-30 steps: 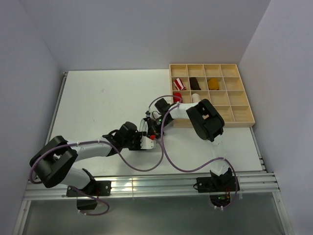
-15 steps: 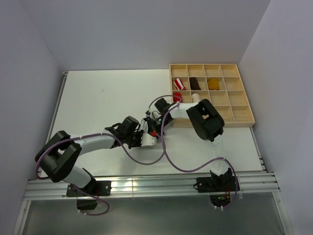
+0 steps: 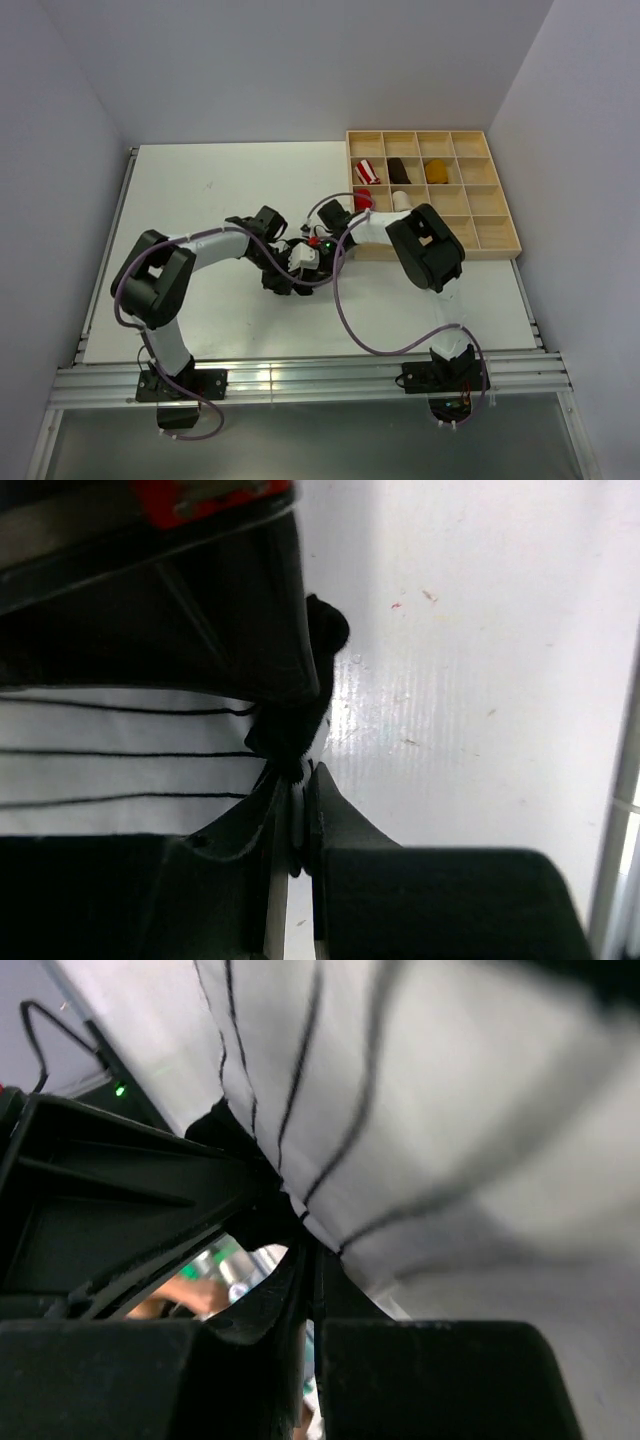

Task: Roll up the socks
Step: Roll the sock at the center of the board.

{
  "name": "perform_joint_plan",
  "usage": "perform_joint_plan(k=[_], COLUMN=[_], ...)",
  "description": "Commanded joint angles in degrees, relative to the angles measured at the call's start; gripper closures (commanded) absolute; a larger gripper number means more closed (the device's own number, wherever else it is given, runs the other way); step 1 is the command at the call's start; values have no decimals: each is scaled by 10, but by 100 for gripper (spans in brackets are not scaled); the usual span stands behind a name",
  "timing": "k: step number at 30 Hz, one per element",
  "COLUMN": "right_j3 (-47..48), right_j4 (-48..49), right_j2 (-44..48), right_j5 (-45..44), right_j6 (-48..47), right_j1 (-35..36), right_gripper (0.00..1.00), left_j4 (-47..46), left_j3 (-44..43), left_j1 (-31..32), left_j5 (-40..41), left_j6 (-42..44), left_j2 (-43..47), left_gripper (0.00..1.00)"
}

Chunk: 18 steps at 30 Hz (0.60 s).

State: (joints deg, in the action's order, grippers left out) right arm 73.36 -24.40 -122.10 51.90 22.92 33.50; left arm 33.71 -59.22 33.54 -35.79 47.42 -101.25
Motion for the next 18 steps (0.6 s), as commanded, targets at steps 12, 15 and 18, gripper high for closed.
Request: perform_joint_plan(k=[12, 15, 18], right_j3=[-167, -209, -267], right_j4=[226, 279, 344], right_j2=[217, 263, 322], right_j5=[-267, -289, -308], right_j6=[27, 26, 21], right_j1=[-7, -6, -2], right_gripper=[72, 72, 71], left_j4=[253, 275, 288], left_j3=[-96, -106, -112], left_j1=[-50, -59, -68], left_j5=[-106, -113, -122], left_j6=[36, 43, 45], left_j2=[-172, -197, -211], left_gripper=[100, 100, 100])
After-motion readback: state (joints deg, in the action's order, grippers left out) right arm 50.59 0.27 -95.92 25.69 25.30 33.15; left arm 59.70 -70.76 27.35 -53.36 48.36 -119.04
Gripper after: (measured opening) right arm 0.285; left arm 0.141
